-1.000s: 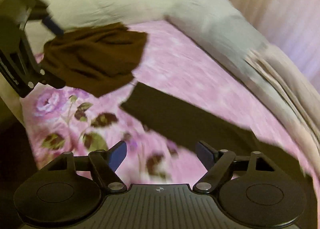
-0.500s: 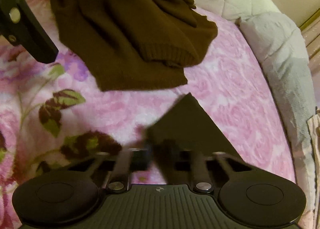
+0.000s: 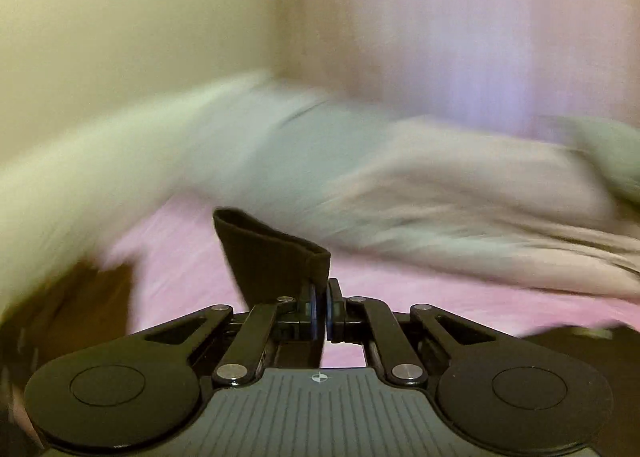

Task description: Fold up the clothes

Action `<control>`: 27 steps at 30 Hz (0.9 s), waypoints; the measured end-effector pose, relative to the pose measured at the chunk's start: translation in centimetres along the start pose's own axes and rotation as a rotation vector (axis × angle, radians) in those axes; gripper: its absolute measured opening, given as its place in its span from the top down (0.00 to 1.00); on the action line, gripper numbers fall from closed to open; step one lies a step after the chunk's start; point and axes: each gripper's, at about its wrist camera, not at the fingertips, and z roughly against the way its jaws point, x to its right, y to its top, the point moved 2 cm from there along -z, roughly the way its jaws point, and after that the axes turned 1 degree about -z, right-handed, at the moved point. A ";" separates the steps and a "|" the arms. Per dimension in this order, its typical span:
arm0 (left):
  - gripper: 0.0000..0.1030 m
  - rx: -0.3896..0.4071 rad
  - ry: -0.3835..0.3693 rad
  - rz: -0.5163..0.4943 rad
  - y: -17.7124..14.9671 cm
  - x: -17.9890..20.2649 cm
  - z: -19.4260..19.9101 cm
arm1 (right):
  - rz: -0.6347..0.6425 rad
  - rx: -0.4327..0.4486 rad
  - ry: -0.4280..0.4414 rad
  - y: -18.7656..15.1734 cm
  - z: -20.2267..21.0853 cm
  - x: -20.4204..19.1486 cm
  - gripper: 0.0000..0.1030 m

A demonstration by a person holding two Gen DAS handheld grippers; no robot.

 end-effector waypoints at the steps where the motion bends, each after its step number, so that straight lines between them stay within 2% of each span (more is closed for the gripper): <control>1: 0.02 0.012 -0.006 -0.014 1.3 1.8 -0.2 | -0.060 0.049 -0.079 0.9 1.8 4.6 0.97; 3: 0.02 0.035 -0.018 -0.042 3.9 5.3 -0.6 | -0.170 0.127 -0.228 1.7 5.4 13.7 0.97; 4: 0.02 0.038 -0.019 -0.049 4.7 7.0 -0.9 | -0.214 0.134 -0.273 1.1 6.6 17.6 0.97; 8: 0.02 0.004 -0.030 -0.059 7.4 15.1 -3.1 | -0.418 0.010 -0.350 -6.3 5.6 32.6 0.97; 12: 0.02 -0.052 -0.036 -0.098 9.1 22.8 -5.0 | -0.555 -0.146 -0.325 -14.0 2.3 41.4 0.97; 15: 0.02 -0.084 -0.043 -0.121 10.3 27.4 -5.8 | -0.622 -0.177 -0.288 -16.4 2.4 45.0 0.97; 17: 0.02 -0.092 -0.044 -0.140 11.1 29.3 -6.1 | -0.626 -0.168 -0.253 -16.1 2.6 45.9 0.97; 19: 0.02 -0.096 -0.044 -0.162 12.0 30.5 -6.2 | -0.608 -0.116 -0.244 -14.9 4.2 46.4 0.97; 22: 0.02 -0.098 -0.045 -0.191 13.4 31.7 -6.8 | -0.616 -0.054 -0.323 -14.5 7.5 47.3 0.97; 24: 0.02 -0.095 -0.048 -0.218 14.3 32.4 -7.4 | -0.668 -0.096 -0.355 -16.2 7.6 48.3 0.97; 27: 0.02 -0.100 -0.048 -0.256 15.5 33.3 -8.8 | -0.686 -0.176 -0.317 -18.4 5.6 49.2 0.97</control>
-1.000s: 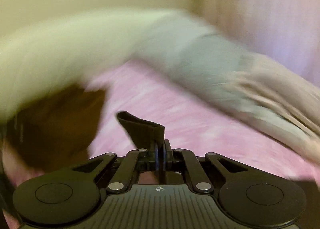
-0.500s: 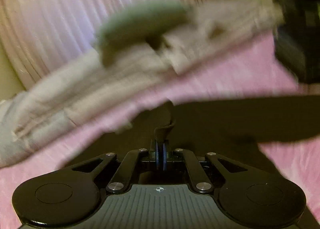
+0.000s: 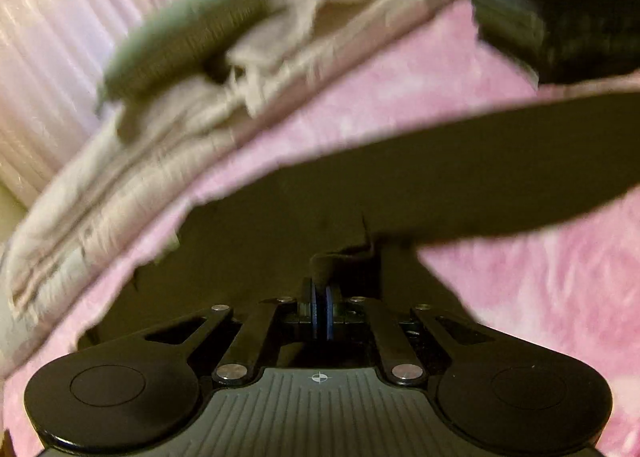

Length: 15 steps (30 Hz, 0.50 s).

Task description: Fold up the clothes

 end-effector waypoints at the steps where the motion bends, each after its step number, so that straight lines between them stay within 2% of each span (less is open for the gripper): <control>1: 0.02 -0.002 0.001 -0.013 0.5 0.1 -0.5 | 0.003 -0.021 0.009 -0.2 -0.6 0.1 0.97; 5: 0.02 -0.016 0.042 -0.072 2.1 0.4 -3.3 | -0.006 -0.075 -0.001 -0.8 -1.2 0.7 0.96; 7: 0.02 -0.013 0.080 -0.083 2.9 0.1 -4.9 | -0.012 -0.079 -0.044 -0.9 -0.2 1.2 0.64; 8: 0.02 -0.010 0.098 -0.078 3.2 -0.2 -5.7 | -0.021 -0.077 -0.071 -1.0 0.5 1.6 0.29; 9: 0.03 -0.007 0.114 -0.071 3.6 -0.6 -6.4 | -0.026 -0.068 -0.088 -1.0 1.3 1.8 0.22; 12: 0.13 0.007 0.130 -0.013 4.2 -2.1 -8.4 | -0.007 -0.074 -0.096 -1.7 3.5 1.9 0.22; 13: 0.21 0.009 0.130 0.013 4.2 -2.6 -9.1 | 0.004 -0.083 -0.093 -2.1 4.1 1.8 0.22; 15: 0.50 0.017 0.123 0.056 4.2 -3.6 -10.2 | 0.039 -0.107 -0.087 -3.1 4.8 1.1 0.22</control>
